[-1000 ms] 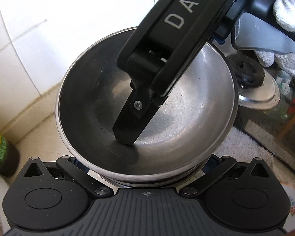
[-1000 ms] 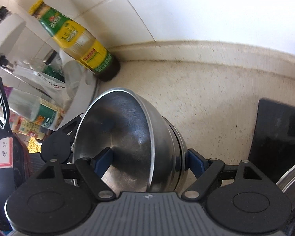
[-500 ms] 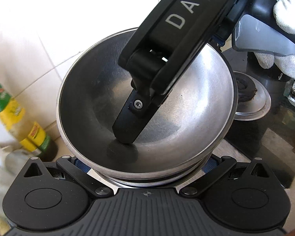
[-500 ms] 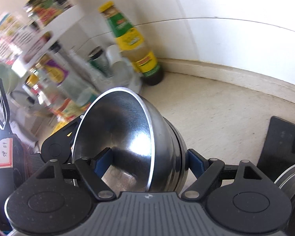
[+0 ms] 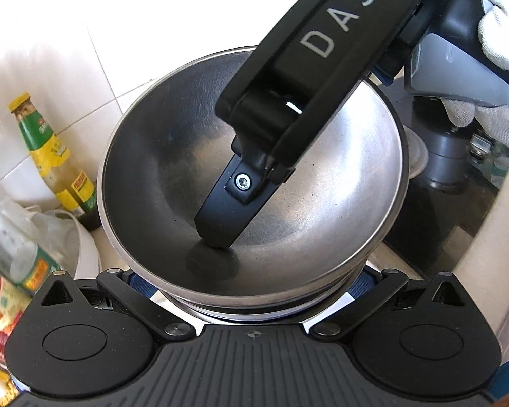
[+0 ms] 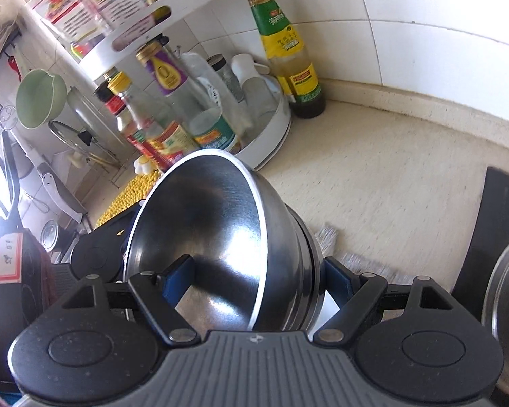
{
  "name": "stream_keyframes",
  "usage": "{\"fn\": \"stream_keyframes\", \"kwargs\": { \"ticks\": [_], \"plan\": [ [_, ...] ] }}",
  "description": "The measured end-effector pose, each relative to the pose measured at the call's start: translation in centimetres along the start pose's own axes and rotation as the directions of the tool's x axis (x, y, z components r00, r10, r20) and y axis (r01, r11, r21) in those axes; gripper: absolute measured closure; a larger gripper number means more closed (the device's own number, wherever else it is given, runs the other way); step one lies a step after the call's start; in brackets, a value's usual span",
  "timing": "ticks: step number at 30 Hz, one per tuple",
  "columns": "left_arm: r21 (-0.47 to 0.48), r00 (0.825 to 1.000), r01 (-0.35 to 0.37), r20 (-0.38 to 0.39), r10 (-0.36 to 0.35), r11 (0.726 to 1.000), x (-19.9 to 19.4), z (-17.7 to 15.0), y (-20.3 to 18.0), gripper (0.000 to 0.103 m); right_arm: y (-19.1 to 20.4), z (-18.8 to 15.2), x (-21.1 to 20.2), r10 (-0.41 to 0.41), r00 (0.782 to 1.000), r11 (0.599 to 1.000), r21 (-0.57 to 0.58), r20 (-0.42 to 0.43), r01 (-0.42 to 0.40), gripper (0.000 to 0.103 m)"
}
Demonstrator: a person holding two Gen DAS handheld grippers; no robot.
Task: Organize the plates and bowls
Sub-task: 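Lower the steel bowls onto the plate stack and open both grippers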
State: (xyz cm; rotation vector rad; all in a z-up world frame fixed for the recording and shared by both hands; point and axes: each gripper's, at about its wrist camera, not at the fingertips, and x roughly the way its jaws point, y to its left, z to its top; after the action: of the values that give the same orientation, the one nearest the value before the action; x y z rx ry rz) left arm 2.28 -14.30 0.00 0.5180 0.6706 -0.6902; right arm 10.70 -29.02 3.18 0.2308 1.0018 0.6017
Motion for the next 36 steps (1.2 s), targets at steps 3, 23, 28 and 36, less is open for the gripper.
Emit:
{"fn": "stream_keyframes", "kwargs": {
  "ticks": [3, 23, 28, 36],
  "plan": [
    [-0.005, 1.000, 0.019, -0.010, -0.019, 1.000, -0.6, -0.2, -0.5, 0.000, 0.8, -1.5, 0.1, -0.001, 1.000, 1.000, 0.024, -0.005, 0.001, 0.020],
    [-0.038, 0.988, 0.078, -0.129, -0.082, 0.996, 2.9, -3.6, -1.0, 0.000, -0.4, -6.9, 5.3, -0.030, 0.997, 0.987, 0.156, -0.067, 0.040, 0.020],
    [-0.071, 0.986, 0.097, -0.128, -0.106, 0.993, 5.0, -3.4, 0.3, 0.000, -1.6, -7.7, 5.9, -0.024, 0.997, 0.982, 0.187, -0.074, 0.037, 0.020],
    [-0.043, 0.991, 0.066, -0.117, -0.071, 0.997, 3.9, -4.5, -0.7, 0.000, -1.5, -8.0, 5.2, -0.020, 0.999, 0.986, 0.163, -0.039, 0.026, 0.020]
  ]
}}
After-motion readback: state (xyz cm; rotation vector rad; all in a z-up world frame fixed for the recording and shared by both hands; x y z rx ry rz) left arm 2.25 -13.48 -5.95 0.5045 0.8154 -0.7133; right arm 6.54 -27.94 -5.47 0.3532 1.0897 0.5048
